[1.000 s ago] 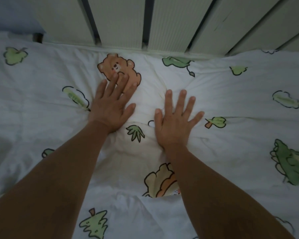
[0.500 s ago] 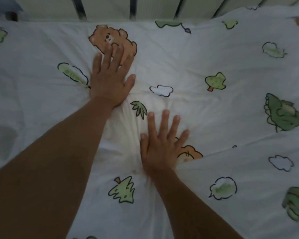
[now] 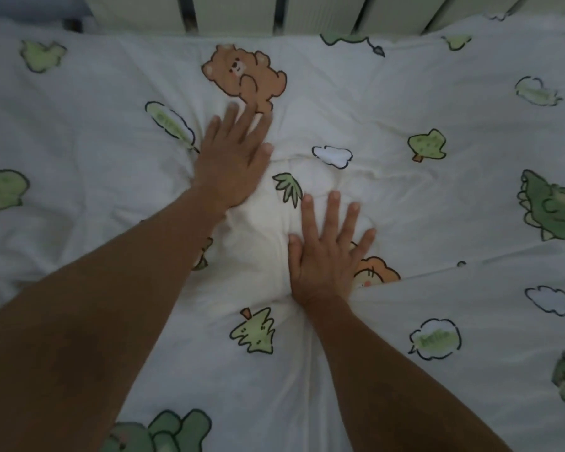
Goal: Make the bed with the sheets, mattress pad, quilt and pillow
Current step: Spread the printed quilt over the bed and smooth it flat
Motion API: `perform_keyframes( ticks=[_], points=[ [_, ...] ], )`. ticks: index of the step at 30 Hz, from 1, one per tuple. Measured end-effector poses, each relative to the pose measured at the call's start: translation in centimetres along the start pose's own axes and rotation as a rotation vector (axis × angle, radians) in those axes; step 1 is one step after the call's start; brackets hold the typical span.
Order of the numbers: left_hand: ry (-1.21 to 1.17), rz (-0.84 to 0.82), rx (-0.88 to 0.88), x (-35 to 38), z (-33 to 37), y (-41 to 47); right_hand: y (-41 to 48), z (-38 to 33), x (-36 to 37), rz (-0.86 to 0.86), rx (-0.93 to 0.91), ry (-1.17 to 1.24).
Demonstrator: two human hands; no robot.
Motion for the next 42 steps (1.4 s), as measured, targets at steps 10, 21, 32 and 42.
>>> perform_keyframes(
  ticks=[10, 21, 32, 42],
  points=[
    [0.136, 0.011, -0.119, 0.7, -0.7, -19.2, 0.2, 0.2, -0.3, -0.001, -0.013, 0.001],
    [0.277, 0.107, -0.159, 2.6, -0.7, -19.9, 0.2, 0.3, 0.3, 0.040, -0.052, 0.037],
    [0.226, 0.164, -0.135, 3.3, -1.4, -20.0, -0.4, 0.9, 0.2, 0.038, -0.130, 0.010],
    [0.182, 0.113, -0.100, 2.4, -0.8, -21.1, -15.2, 1.4, 1.3, 0.116, -0.412, -0.008]
  ],
)
Point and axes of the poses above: each hand's wrist, its own y-axis towards the middle knuckle, its own x-axis out of the palm, z = x × y, the point moved 2 cm from there along y, towards the middle knuckle, and after that the axes turned 3 degrees about -x, right-handed, at the moved point
